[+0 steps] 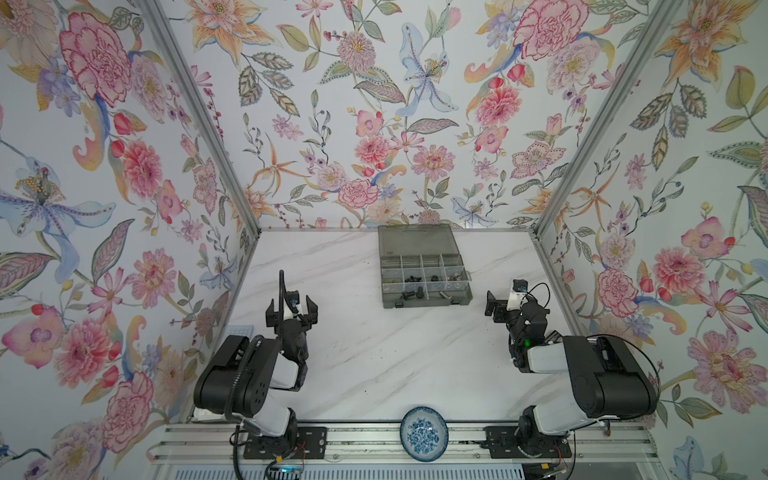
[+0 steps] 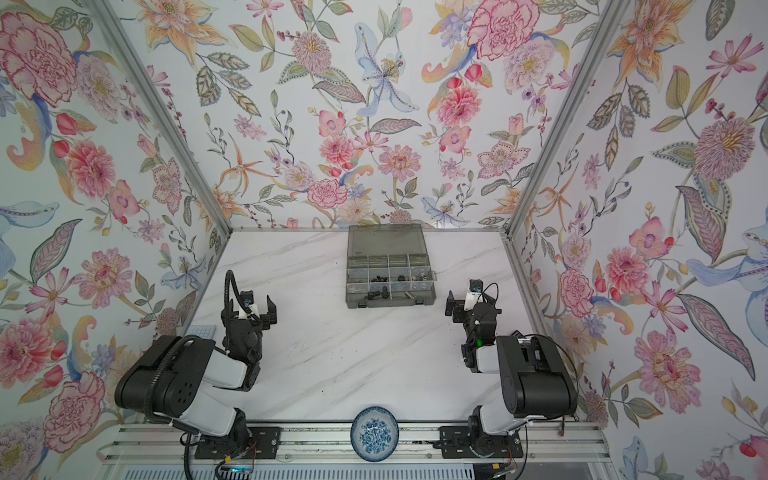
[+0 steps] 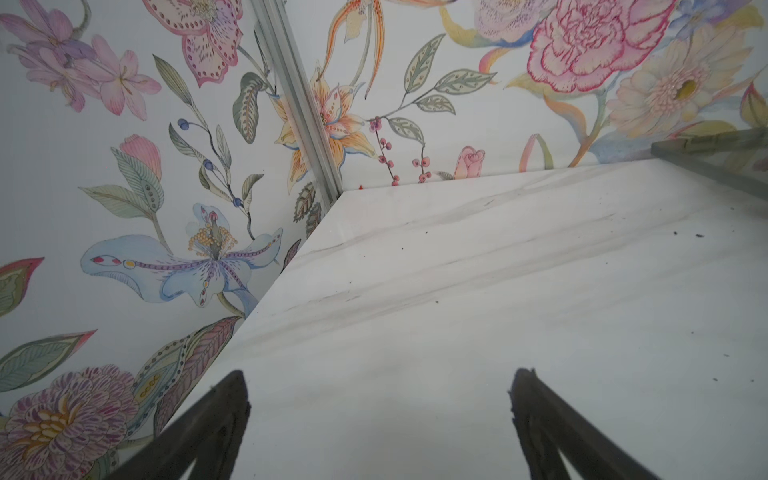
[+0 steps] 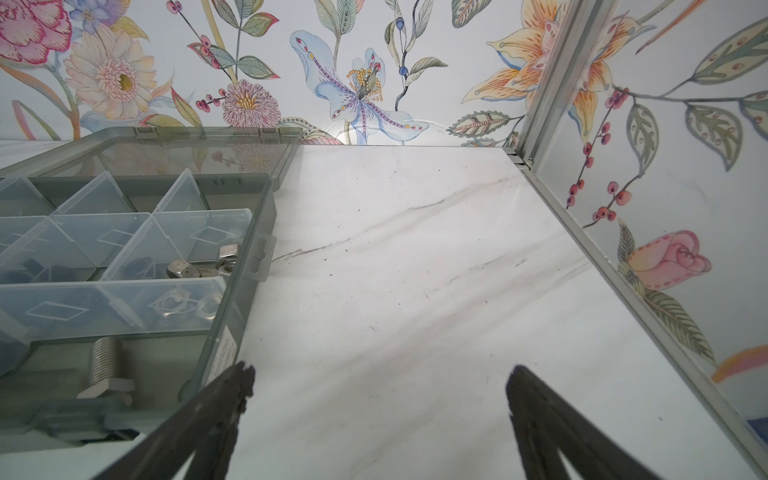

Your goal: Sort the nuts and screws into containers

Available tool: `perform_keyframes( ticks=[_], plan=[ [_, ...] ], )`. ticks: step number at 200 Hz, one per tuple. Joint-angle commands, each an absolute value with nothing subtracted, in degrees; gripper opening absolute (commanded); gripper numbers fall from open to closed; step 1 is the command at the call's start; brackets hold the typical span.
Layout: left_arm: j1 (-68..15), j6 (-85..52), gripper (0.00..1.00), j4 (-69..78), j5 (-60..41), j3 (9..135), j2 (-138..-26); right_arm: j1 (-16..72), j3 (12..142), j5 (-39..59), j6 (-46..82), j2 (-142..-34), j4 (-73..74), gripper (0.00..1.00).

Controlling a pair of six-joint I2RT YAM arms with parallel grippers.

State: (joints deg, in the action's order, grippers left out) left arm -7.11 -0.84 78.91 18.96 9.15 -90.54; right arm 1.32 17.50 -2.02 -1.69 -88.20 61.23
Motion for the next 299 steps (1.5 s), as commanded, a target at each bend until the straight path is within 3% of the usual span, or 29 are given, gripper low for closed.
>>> perform_keyframes(
  ticks=[1,299],
  plan=[
    [-6.68,-0.45,0.99,84.00,21.68,10.02,-91.36,1.30,17.05,-2.34,-2.01,-88.67,62.67,0.99],
    [-6.70,-0.53,0.99,82.97,21.36,10.02,-91.12,1.32,17.09,-2.37,-1.99,-88.64,62.58,0.99]
  ],
)
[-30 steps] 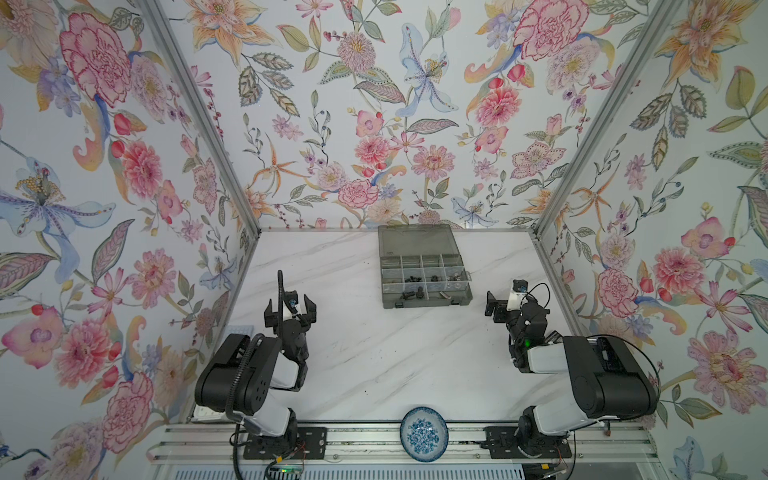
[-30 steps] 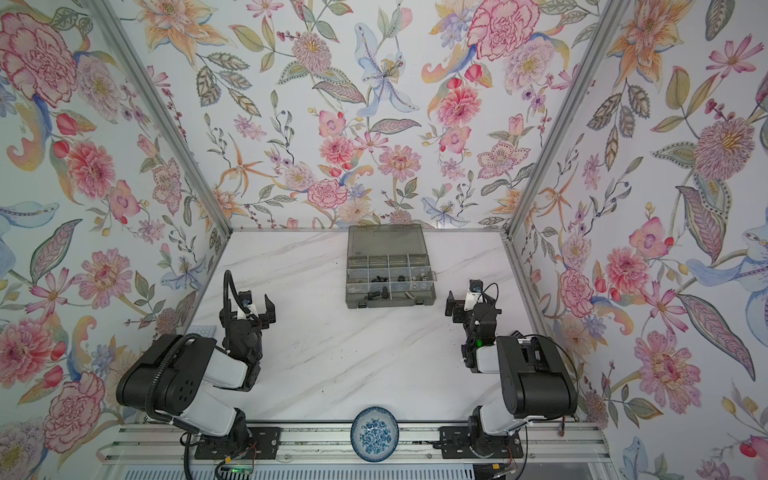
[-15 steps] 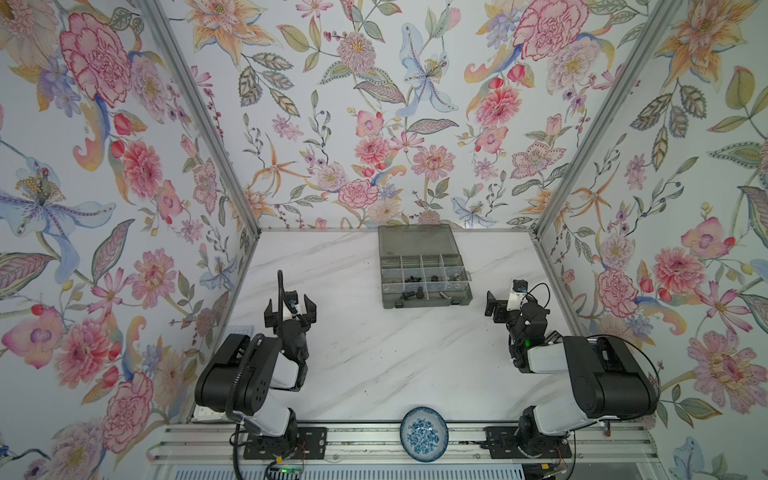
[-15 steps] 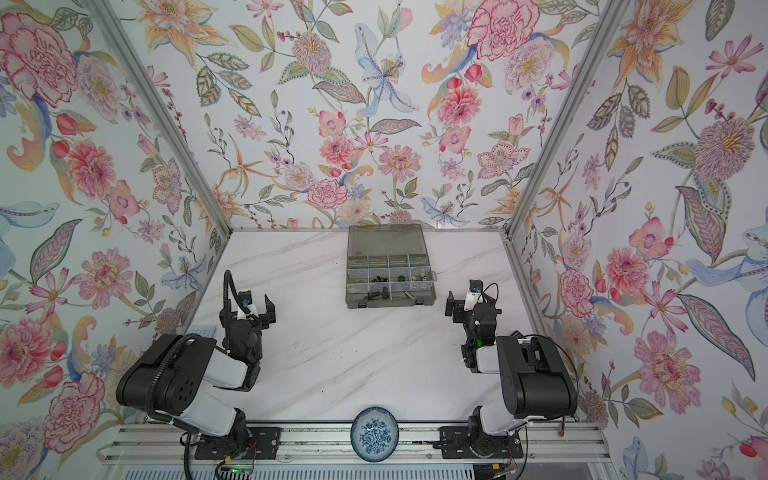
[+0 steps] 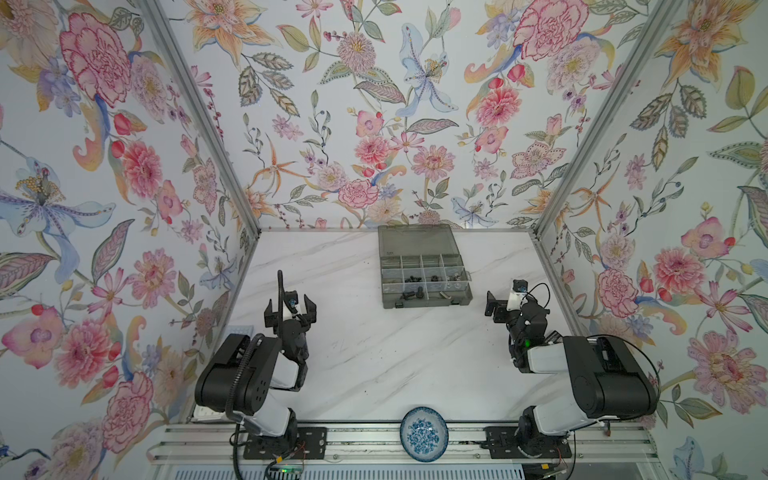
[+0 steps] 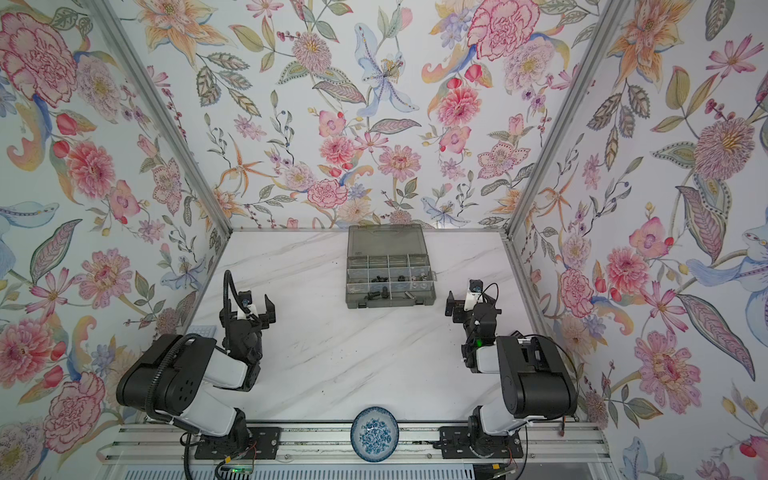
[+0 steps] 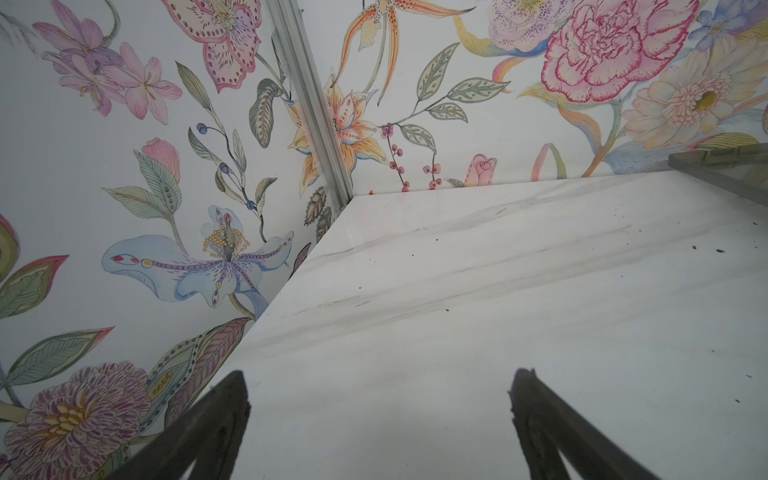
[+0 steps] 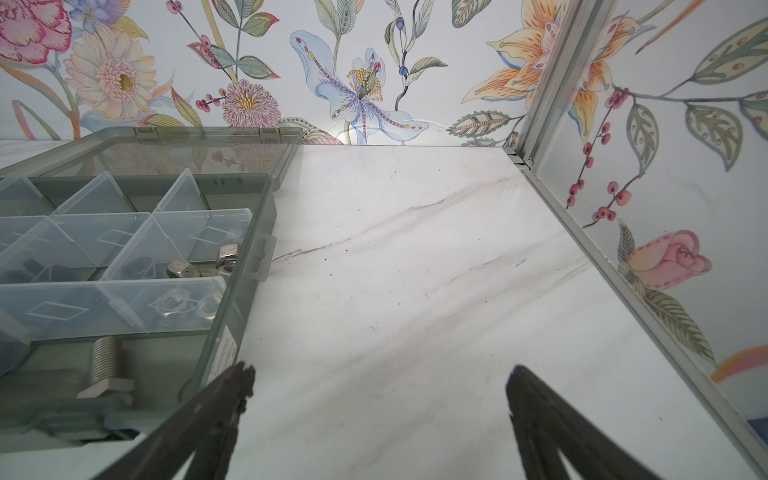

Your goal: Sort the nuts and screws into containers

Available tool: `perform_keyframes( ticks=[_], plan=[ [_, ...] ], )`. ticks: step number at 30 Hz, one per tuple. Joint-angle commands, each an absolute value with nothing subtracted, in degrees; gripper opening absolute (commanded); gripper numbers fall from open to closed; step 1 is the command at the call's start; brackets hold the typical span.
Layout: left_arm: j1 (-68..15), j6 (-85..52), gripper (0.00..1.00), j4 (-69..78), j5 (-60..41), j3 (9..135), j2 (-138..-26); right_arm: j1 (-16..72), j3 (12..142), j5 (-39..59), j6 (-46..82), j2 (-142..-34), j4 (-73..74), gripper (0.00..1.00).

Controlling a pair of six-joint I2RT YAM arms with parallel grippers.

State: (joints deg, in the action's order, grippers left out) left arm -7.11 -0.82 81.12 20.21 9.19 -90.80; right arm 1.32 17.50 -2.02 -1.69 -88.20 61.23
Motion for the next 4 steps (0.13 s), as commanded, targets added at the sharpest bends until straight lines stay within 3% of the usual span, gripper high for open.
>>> perform_keyframes(
  ticks=[1,4],
  plan=[
    [-6.69,-0.53,0.99,82.97,21.40,10.02,-91.09,1.32,17.07,-2.37,-1.96,-88.62,62.62,0.99],
    [-6.74,-0.55,0.99,83.13,21.41,10.02,-91.12,1.32,17.06,-2.39,-2.00,-88.60,62.58,0.99]
  ],
)
